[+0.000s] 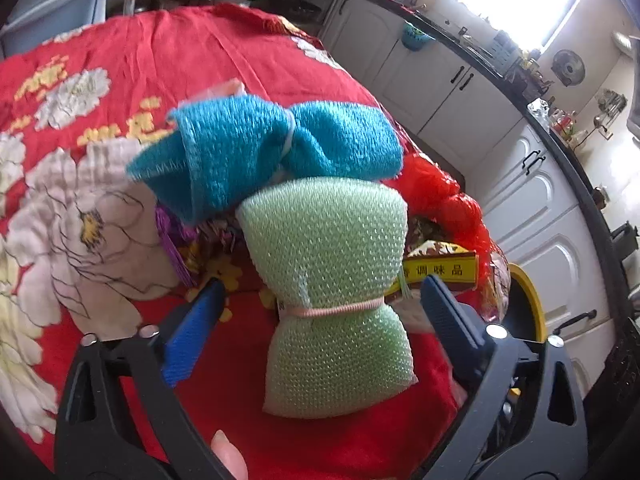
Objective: Collect trash
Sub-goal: 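Grasp the green mesh scrubber with the left tool while the right tool grasps the white mop head, then carry the green scrubber and white mop head over the yellow bin and release both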
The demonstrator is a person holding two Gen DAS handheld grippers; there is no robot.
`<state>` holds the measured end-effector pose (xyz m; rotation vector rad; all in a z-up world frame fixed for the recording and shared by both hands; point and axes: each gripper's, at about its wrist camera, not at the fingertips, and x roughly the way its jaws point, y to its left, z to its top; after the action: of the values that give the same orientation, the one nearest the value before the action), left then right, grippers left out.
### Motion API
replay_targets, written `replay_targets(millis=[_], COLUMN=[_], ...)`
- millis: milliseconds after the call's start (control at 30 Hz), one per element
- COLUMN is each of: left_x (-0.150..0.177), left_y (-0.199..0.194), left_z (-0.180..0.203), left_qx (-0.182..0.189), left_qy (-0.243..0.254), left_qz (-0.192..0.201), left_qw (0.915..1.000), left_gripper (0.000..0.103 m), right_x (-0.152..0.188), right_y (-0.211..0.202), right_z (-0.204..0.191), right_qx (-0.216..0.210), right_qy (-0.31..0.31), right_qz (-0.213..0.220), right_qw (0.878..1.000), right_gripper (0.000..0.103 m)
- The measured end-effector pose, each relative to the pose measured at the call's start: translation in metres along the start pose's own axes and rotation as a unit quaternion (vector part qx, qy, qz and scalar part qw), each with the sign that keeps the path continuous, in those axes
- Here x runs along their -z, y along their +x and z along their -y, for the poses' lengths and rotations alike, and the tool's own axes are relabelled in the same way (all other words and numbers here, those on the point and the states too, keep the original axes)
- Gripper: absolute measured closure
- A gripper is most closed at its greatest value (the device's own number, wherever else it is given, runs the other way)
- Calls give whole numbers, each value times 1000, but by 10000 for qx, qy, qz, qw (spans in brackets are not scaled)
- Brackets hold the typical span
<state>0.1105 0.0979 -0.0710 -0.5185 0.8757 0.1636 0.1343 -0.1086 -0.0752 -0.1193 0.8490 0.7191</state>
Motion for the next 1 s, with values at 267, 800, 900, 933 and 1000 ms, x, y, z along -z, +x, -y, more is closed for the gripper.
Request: replay_targets(millis=[267, 800, 900, 933, 1000], left_x=[7, -5, -10, -11, -13], left_y=[6, -48, -49, -49, -49], left_z=[2, 29, 42, 46, 53], left_qx=[104, 310, 356, 383, 443], left_qy=[136, 668, 800, 834, 909], left_qz=[-259, 516, 595, 605, 612], left_qw=[9995, 9959, 9944, 9939, 9930], left_gripper=[53, 59, 59, 59, 59], right_x=[5, 1, 1, 0, 0], right_y=[-24, -74, -83, -85, -90], right_z=[10, 41, 43, 44, 47], right_qx=[-73, 376, 454, 475, 519], right_qy=[29, 272, 323, 347, 366], right_qz=[141, 595, 673, 700, 750], right_qw=[9999, 9972, 9962, 9958, 9952], right_gripper=[86, 86, 86, 86, 86])
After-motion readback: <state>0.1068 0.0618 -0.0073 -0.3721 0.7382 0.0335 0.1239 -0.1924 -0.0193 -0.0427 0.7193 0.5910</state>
